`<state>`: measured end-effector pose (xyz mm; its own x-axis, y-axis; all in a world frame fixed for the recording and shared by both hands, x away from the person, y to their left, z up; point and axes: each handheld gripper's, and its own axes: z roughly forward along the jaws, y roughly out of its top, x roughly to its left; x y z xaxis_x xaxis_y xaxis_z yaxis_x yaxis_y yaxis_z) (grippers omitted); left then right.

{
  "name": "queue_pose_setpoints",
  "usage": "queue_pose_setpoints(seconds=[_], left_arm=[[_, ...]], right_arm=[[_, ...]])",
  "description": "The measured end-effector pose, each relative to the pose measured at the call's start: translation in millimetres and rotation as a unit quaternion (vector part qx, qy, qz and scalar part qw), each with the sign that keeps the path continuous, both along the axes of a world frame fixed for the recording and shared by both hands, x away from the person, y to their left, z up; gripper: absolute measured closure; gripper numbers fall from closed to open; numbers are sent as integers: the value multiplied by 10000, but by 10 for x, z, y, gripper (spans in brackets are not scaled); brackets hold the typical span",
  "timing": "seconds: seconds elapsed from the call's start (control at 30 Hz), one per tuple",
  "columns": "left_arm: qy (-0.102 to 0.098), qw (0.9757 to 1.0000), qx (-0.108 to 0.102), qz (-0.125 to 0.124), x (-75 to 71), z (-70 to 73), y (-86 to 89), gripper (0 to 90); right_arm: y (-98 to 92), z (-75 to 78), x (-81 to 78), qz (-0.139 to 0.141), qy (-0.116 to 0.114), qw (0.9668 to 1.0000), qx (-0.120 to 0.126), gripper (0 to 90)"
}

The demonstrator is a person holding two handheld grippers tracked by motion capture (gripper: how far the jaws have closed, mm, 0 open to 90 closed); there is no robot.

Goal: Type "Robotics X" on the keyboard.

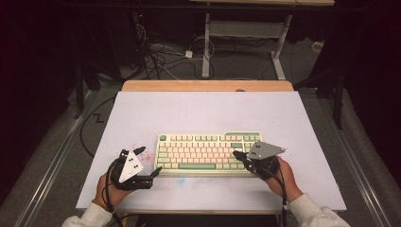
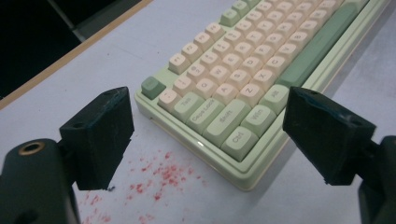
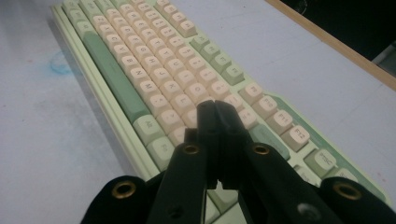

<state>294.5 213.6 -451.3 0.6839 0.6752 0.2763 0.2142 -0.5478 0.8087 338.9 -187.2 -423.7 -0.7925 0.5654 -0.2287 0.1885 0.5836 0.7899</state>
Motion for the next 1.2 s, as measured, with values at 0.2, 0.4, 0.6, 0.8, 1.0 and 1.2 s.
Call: queue_pose_setpoints(seconds=[0.2, 0.4, 0.6, 0.8, 1.0, 1.2], left_arm=[[98, 9999, -1, 32, -21, -58, 39, 160], [136, 9999, -5, 30, -20, -73, 42, 160], [206, 9998, 42, 25, 1, -95, 36, 160], [213, 9997, 81, -16, 7, -97, 27, 160], [224, 9997, 73, -23, 7, -97, 27, 160], [228, 9997, 74, -25, 5, -95, 29, 160]], right_arm=[[203, -32, 129, 70, 57, 9999, -127, 900], [381, -91, 222, 110, 125, 9995, -256, 900], [540, -154, 337, 101, 166, 9988, -457, 900], [623, -203, 422, 44, 246, 9982, -551, 900], [673, -233, 467, 38, 301, 9970, -710, 900], [702, -255, 498, 1, 327, 9965, -771, 900]])
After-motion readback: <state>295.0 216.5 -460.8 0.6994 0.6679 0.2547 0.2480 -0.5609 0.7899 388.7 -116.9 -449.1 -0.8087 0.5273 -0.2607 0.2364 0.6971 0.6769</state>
